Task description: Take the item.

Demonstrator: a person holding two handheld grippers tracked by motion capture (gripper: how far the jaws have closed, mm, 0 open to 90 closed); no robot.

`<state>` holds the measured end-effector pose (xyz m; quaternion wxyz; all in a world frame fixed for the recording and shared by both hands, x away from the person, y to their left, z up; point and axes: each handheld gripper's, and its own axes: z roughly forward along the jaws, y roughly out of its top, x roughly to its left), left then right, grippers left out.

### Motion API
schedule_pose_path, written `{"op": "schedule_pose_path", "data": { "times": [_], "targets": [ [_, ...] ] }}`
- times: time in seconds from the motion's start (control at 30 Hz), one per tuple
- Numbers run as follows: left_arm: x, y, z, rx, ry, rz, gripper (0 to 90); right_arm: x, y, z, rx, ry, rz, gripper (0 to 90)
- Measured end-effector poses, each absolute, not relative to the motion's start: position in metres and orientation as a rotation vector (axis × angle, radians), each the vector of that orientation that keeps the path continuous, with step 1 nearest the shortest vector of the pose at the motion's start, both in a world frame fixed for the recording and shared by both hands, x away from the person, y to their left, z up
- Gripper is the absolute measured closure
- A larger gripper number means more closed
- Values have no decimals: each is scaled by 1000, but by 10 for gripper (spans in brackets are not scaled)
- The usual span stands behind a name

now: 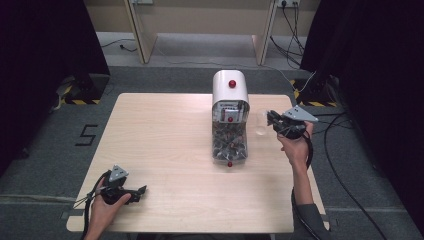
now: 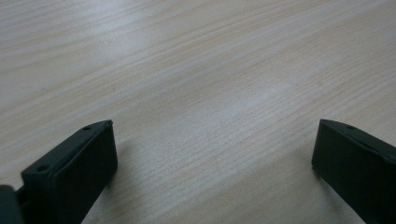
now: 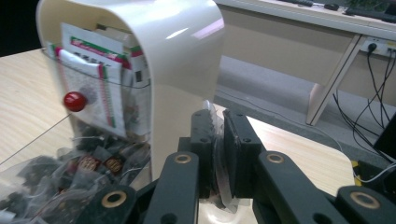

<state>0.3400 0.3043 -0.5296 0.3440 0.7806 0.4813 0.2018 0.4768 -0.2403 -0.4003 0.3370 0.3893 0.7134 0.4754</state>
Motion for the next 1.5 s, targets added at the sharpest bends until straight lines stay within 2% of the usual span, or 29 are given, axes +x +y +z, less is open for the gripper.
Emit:
{"op": "schedule_pose_path", "data": {
  "times": [0.7,1.5],
  "targets": [
    [341,304,-529,2032,1249,523,0,531,-244,-413,1138,1839,1233,833],
    [341,304,-529,2032,1249,523,0,547,-236,-442,1206,1878,1204,833]
  ]
}}
